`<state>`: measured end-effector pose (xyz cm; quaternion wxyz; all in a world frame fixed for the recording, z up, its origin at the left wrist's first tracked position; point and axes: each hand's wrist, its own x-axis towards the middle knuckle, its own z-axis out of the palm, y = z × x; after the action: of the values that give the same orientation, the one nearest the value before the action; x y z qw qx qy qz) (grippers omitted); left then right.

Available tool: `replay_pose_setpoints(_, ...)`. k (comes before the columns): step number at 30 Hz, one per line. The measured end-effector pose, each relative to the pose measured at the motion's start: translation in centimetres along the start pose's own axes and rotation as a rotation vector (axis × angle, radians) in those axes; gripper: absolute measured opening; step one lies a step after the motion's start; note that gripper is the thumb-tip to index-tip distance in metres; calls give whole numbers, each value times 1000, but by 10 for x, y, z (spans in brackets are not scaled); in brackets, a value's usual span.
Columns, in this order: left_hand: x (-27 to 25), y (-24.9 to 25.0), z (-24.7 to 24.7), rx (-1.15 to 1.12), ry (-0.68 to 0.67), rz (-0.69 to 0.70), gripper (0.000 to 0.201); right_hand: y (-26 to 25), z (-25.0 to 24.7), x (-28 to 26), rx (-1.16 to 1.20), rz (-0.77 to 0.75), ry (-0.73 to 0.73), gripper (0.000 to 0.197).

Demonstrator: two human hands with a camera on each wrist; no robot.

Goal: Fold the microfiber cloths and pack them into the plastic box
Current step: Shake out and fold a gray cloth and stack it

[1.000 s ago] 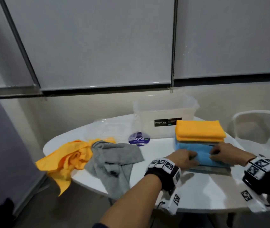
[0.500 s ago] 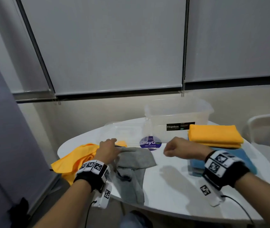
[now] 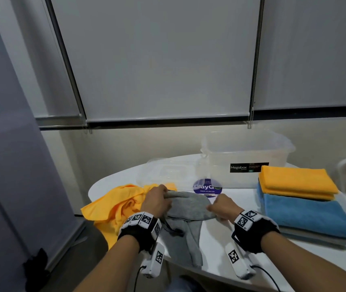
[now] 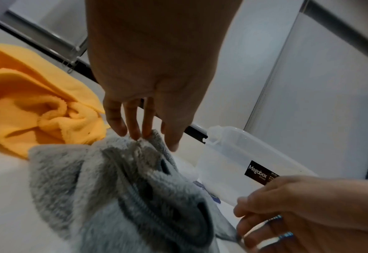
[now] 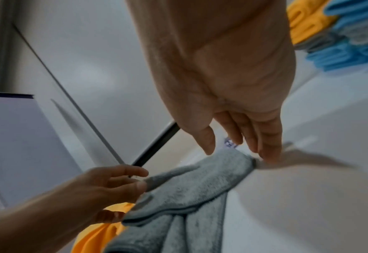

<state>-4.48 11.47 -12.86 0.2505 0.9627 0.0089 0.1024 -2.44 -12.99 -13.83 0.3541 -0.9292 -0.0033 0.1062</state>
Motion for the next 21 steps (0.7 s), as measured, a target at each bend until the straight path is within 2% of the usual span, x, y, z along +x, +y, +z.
replay_pose_setpoints(2,-11,0,8,-22,-134,72,17,3,9,2,2,43,56,24)
replay_pose_setpoints(5,-25,3,17,27,-274,126,14,3,22,11,-35,102,118,38)
replay_pose_setpoints(6,-25,3,17,28,-283,122,13,1,27,12,-97,119,125,43)
replay_pose_setpoints(8,-21,5,14,40,-300,114,13,0,35,14,-173,120,139,42)
replay_pose_setpoints(11,-12,17,1,75,-261,128,20,-5,32,18,-80,115,151,32)
replay_pose_setpoints(12,-9,23,-5,83,-225,141,26,-10,26,16,-2,101,154,21)
replay_pose_setpoints(13,-6,32,-12,75,-183,160,30,-14,19,18,106,52,149,6)
replay_pose_setpoints(15,2,49,-26,-14,-123,231,36,-29,1,14,346,-69,147,23)
replay_pose_setpoints(17,9,64,-44,-158,-117,294,46,-50,-22,4,490,-211,128,27)
replay_pose_setpoints(21,14,92,-83,-424,-201,309,71,-95,-81,-29,342,-473,-67,31)
